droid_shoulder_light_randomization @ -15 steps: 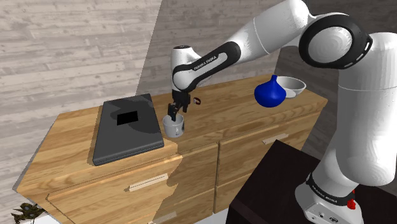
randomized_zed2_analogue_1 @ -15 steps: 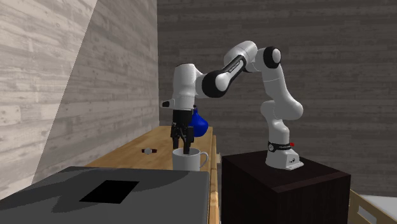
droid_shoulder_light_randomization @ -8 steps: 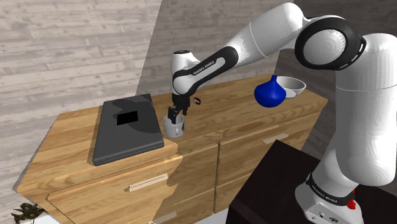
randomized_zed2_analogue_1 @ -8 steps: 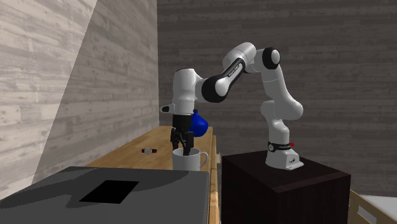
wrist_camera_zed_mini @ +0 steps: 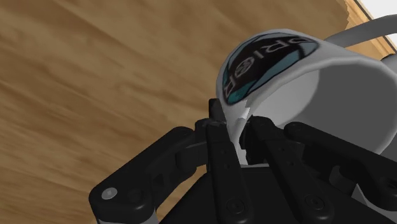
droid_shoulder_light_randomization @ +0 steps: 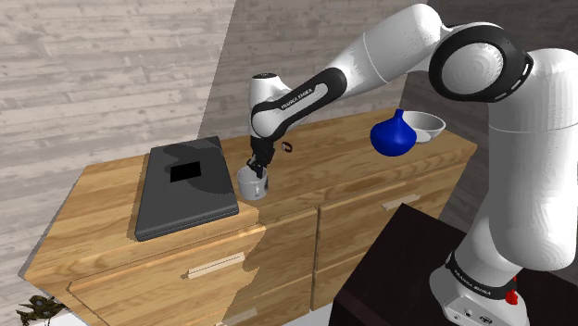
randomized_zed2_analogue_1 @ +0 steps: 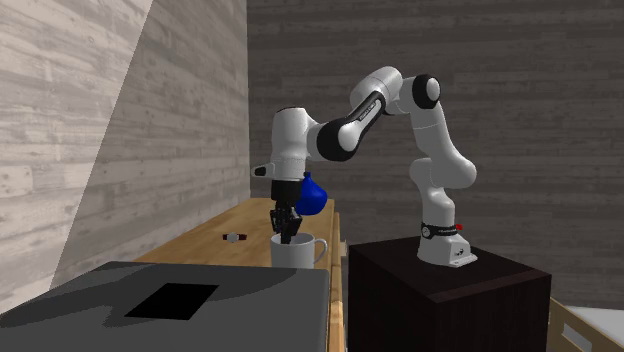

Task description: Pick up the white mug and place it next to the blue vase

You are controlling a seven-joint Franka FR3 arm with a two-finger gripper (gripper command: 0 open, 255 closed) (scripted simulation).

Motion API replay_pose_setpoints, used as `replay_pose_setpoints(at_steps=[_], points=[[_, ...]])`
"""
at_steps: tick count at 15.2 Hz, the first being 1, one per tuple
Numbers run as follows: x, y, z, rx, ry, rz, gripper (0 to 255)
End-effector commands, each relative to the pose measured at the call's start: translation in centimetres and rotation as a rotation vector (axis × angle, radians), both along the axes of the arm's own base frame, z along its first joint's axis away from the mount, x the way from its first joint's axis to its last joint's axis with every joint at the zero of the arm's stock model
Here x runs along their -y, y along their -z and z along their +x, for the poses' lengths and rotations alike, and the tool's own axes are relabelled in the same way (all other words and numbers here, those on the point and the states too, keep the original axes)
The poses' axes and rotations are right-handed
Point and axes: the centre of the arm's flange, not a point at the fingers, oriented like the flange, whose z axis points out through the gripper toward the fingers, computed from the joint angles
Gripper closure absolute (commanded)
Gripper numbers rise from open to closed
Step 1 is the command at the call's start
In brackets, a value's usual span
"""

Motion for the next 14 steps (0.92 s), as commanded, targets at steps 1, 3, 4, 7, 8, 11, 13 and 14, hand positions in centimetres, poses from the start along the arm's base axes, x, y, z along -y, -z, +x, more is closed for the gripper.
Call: replay_pose_setpoints(at_steps=[1, 3, 4, 7, 8, 11, 13, 14], points=[[0.0, 0.0, 0.0, 0.000, 0.000, 0.000, 255], [0.0, 0.0, 0.0, 0.000, 0.000, 0.000, 255], [0.0, 0.0, 0.0, 0.000, 0.000, 0.000, 255], [0.0, -1.1, 0.0, 0.000, 0.000, 0.000, 255], [0.0, -1.6, 0.0, 0.000, 0.000, 0.000, 255], [0.0, -3.2, 0.0, 0.000, 0.000, 0.000, 255], [0.0, -4.2, 0.0, 0.000, 0.000, 0.000, 255], [0.0, -4.7, 0.0, 0.000, 0.000, 0.000, 255]])
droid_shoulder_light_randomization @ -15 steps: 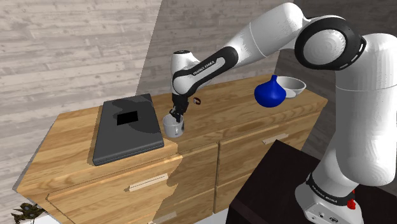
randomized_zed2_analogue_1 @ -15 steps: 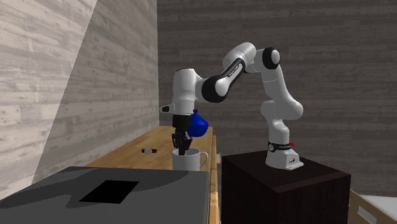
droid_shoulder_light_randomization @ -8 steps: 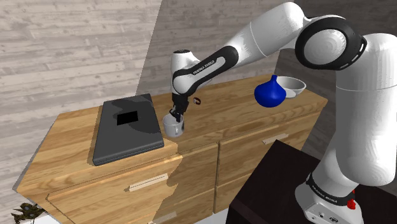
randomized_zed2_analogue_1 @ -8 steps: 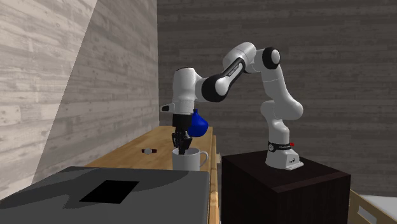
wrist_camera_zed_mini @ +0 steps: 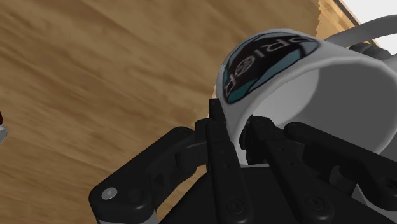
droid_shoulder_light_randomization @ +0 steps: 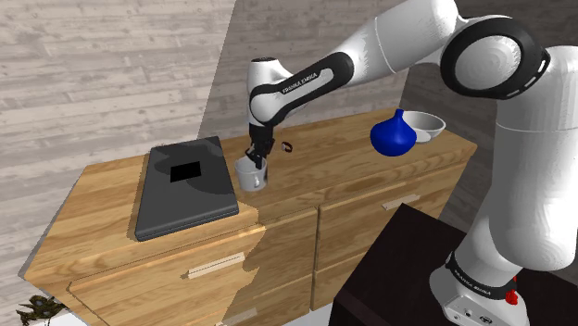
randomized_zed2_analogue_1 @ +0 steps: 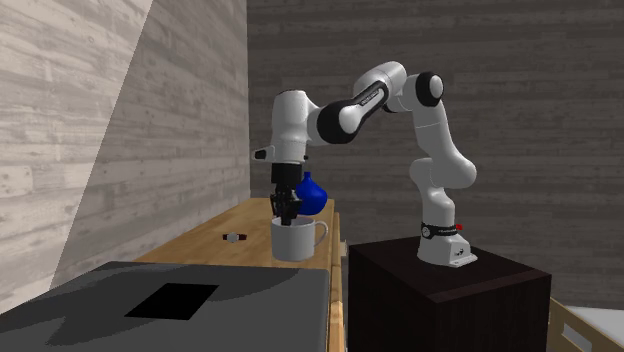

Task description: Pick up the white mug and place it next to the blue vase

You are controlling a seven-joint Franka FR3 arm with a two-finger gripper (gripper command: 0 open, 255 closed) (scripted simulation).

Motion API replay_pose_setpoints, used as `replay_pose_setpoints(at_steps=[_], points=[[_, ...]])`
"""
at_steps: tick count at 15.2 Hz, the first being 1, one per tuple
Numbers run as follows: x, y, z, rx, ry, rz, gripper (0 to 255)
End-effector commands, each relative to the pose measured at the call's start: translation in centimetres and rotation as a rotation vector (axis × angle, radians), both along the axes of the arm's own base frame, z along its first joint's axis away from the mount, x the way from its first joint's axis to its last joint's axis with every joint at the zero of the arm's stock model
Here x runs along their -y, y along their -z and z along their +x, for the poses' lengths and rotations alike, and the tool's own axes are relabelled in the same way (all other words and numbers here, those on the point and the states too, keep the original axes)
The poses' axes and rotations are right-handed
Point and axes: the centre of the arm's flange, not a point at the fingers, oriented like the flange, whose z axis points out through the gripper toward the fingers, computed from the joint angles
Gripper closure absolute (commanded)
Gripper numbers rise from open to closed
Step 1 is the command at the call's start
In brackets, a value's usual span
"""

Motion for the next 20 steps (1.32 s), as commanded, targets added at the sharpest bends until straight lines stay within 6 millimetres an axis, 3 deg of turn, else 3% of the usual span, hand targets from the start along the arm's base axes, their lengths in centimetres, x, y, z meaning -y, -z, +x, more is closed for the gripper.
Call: replay_pose_setpoints(at_steps=[1, 20], points=[[0.0, -1.1, 0.1, 0.000, 0.000, 0.000, 255], [0.0, -11.1, 0.1, 0.000, 0.000, 0.000, 255]])
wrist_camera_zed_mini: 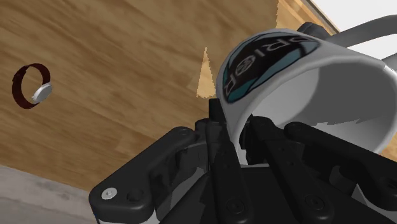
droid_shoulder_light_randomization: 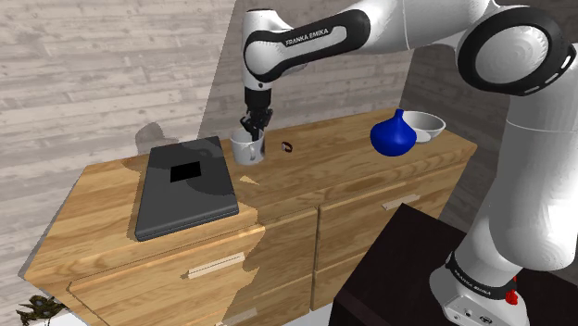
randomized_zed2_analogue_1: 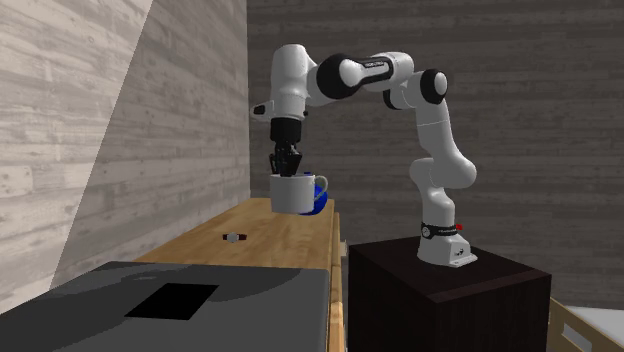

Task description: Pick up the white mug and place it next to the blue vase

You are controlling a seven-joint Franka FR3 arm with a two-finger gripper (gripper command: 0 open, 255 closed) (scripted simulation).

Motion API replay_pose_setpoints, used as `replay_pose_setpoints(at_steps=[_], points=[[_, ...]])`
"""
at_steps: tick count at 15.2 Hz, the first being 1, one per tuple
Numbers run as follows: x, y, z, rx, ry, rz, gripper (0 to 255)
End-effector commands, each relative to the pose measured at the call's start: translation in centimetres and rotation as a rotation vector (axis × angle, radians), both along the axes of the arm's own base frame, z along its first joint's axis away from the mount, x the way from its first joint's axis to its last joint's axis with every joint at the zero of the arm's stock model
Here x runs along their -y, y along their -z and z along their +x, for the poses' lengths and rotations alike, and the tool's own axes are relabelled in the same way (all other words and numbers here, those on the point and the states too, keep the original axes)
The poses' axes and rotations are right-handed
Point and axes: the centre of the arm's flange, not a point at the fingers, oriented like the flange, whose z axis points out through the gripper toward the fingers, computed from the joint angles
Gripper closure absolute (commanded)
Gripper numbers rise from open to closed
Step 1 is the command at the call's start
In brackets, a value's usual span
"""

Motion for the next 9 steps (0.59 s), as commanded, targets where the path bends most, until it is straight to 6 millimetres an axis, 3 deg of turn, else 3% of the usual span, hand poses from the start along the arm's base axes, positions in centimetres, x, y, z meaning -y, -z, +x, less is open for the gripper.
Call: replay_pose_setpoints(at_steps=[1, 9], points=[[0.0, -1.0, 0.0, 0.000, 0.000, 0.000, 255], [0.0, -5.2, 0.0, 0.000, 0.000, 0.000, 255]])
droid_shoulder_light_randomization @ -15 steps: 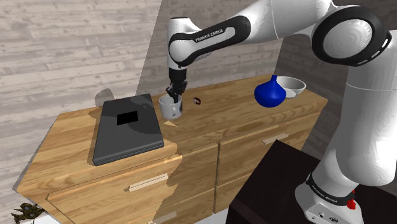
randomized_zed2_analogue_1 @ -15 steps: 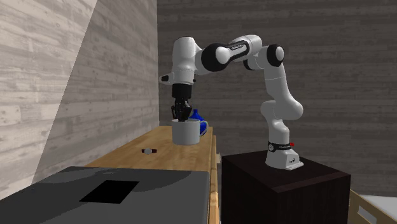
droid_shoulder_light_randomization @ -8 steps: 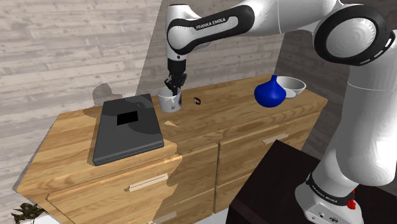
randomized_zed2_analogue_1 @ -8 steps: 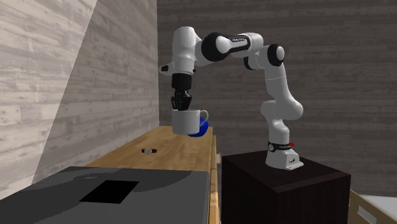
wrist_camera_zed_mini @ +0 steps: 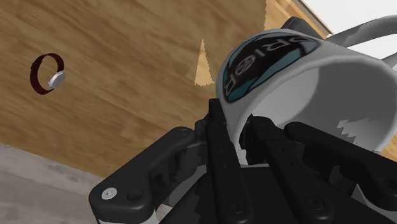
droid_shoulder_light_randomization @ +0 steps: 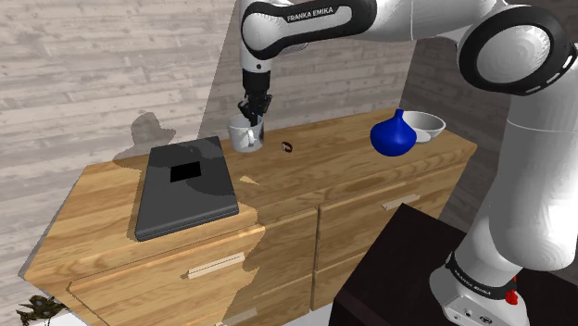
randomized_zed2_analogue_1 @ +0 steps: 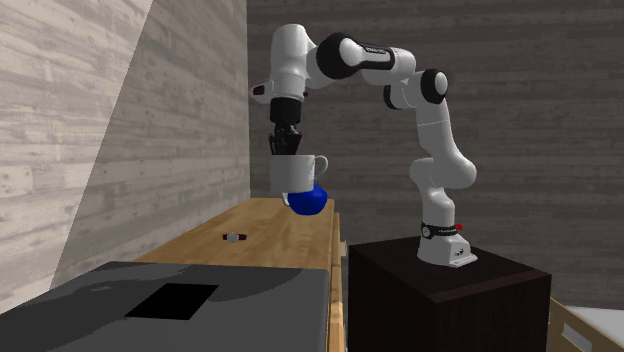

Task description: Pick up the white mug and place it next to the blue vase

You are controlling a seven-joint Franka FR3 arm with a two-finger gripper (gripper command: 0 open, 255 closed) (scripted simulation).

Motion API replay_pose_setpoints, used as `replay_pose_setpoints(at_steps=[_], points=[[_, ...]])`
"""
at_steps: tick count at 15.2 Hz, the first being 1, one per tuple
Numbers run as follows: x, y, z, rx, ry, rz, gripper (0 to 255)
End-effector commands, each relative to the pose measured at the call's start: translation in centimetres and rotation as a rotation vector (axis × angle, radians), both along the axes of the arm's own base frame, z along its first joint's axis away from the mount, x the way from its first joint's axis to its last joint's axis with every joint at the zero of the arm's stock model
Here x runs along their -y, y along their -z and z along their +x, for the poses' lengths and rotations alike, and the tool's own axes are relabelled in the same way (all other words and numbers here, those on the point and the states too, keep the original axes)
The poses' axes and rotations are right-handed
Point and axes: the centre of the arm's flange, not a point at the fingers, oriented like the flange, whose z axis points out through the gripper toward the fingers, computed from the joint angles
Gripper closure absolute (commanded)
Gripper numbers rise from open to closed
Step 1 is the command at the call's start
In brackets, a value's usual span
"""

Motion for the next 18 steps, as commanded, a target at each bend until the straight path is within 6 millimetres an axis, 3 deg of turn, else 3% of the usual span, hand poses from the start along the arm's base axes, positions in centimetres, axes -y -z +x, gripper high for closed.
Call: replay_pose_setpoints(at_steps=[1, 12, 18], points=[[0.0, -1.1, 0.0, 0.000, 0.000, 0.000, 255], [0.0, -6.7, 0.0, 0.000, 0.000, 0.000, 255], [7.8, -6.7, -0.7, 0.000, 0.000, 0.000, 255]])
